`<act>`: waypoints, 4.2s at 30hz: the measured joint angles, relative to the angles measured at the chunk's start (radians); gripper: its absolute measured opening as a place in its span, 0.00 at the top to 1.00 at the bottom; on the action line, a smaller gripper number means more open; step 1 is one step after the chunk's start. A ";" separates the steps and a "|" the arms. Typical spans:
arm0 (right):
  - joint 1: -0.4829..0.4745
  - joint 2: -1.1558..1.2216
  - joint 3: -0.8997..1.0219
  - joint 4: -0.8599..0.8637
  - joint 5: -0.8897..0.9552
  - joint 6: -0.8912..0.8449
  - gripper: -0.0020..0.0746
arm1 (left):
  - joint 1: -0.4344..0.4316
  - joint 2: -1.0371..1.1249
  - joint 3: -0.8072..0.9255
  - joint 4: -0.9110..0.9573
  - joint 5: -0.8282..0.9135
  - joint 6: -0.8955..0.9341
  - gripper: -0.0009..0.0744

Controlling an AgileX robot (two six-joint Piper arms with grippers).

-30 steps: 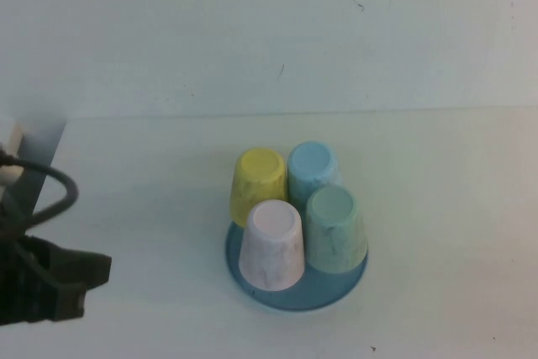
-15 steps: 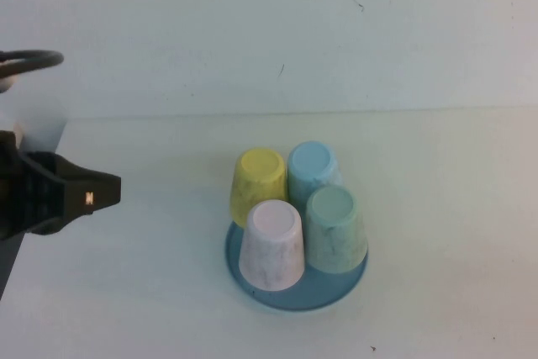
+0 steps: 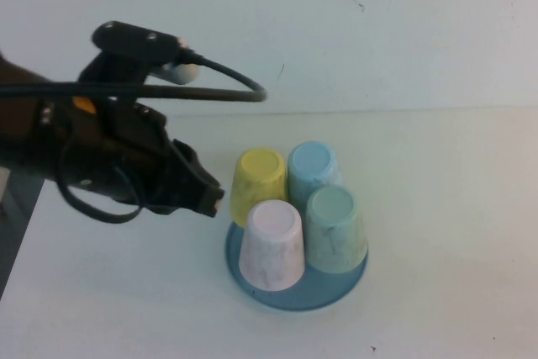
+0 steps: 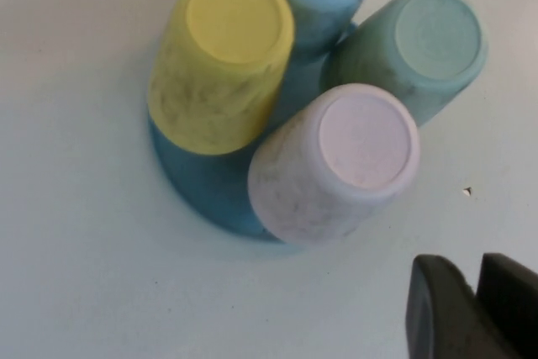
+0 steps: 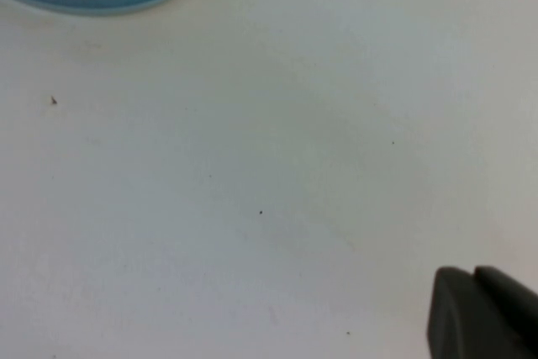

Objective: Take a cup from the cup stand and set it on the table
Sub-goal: Pick up the cup from the rack, then hand over the cup

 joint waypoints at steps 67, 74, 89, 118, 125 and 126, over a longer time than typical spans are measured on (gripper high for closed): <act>0.010 0.038 0.004 0.070 -0.105 0.000 0.98 | -0.172 0.385 -0.588 0.102 0.330 -0.127 0.28; 0.010 0.038 -0.074 0.463 -0.131 -0.133 0.98 | -0.172 0.372 -0.738 -0.153 0.337 -0.127 0.28; 0.010 0.038 -0.134 1.231 0.014 -0.664 0.67 | -0.172 0.371 -0.766 -0.670 0.165 -0.071 0.28; 0.012 0.038 -0.145 1.329 -0.118 -0.652 0.77 | -0.298 0.492 -0.768 -0.817 0.199 -0.038 0.29; 0.019 0.038 -0.145 1.329 -0.136 -0.659 0.94 | -0.305 0.499 -0.768 -0.769 0.252 0.031 0.17; 0.019 0.038 -0.146 1.329 -0.143 -0.659 0.94 | -0.307 0.502 -0.768 -0.754 0.265 0.031 0.13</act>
